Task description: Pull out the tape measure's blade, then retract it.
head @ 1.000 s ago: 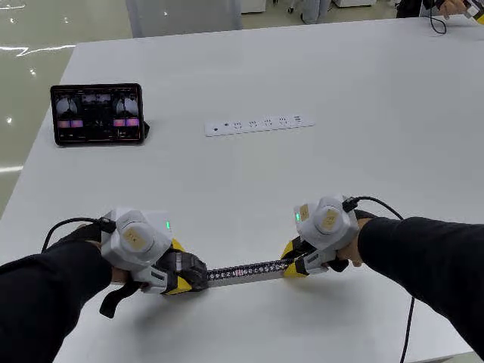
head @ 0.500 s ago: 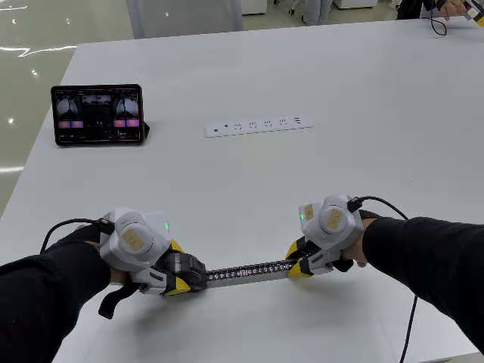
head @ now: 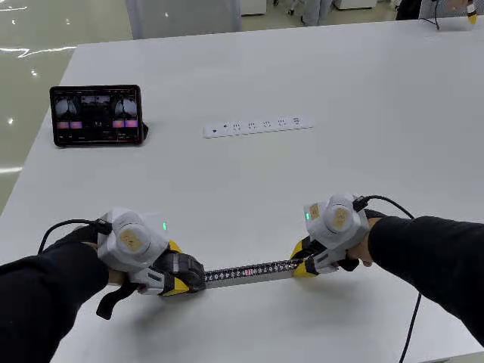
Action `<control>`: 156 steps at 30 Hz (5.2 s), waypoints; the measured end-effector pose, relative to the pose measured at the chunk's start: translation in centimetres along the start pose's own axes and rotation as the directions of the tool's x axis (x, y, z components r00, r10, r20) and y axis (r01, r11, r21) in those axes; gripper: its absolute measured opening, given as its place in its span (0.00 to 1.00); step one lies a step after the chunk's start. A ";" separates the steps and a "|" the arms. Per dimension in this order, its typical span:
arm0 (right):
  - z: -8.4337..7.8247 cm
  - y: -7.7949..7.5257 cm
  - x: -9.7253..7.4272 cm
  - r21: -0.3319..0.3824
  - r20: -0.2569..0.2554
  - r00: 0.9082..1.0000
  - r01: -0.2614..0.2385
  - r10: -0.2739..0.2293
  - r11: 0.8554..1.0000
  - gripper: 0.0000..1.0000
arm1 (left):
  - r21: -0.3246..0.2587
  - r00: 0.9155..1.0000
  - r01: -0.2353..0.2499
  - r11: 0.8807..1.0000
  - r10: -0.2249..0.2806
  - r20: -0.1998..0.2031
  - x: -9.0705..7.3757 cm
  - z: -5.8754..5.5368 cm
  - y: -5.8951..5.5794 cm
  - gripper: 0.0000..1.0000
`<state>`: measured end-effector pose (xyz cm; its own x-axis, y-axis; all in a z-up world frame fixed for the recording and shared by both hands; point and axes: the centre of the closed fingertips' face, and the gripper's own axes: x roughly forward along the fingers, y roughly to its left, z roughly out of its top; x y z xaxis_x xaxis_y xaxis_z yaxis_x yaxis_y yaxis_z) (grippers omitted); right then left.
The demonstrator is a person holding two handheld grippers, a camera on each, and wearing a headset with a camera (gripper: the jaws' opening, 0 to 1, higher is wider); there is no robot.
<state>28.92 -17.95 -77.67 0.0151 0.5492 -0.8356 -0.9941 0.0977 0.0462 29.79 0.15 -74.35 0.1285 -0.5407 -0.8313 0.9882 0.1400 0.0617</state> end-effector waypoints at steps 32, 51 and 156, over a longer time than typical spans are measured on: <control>-1.5 0.0 -0.7 0.009 -0.019 1.000 0.008 -0.007 1.000 0.10 | 0.002 1.000 -0.006 1.000 0.006 0.003 0.0 0.1 -0.1 0.32; -2.6 -0.2 -1.4 0.009 -0.036 0.999 0.012 -0.011 1.000 0.10 | 0.000 1.000 -0.006 1.000 0.006 0.001 0.0 0.0 -0.2 0.32; -2.8 -0.8 -4.7 -0.039 -0.159 0.987 0.009 -0.016 0.999 0.37 | -0.023 0.992 0.062 0.998 -0.064 -0.111 -2.8 -1.2 0.9 0.48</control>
<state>29.34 -22.88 -75.30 0.0135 0.4087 -0.9126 -0.9974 0.0702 0.0167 30.25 2.75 -72.63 0.0546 -0.4531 -0.8898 0.9922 0.1248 -0.0027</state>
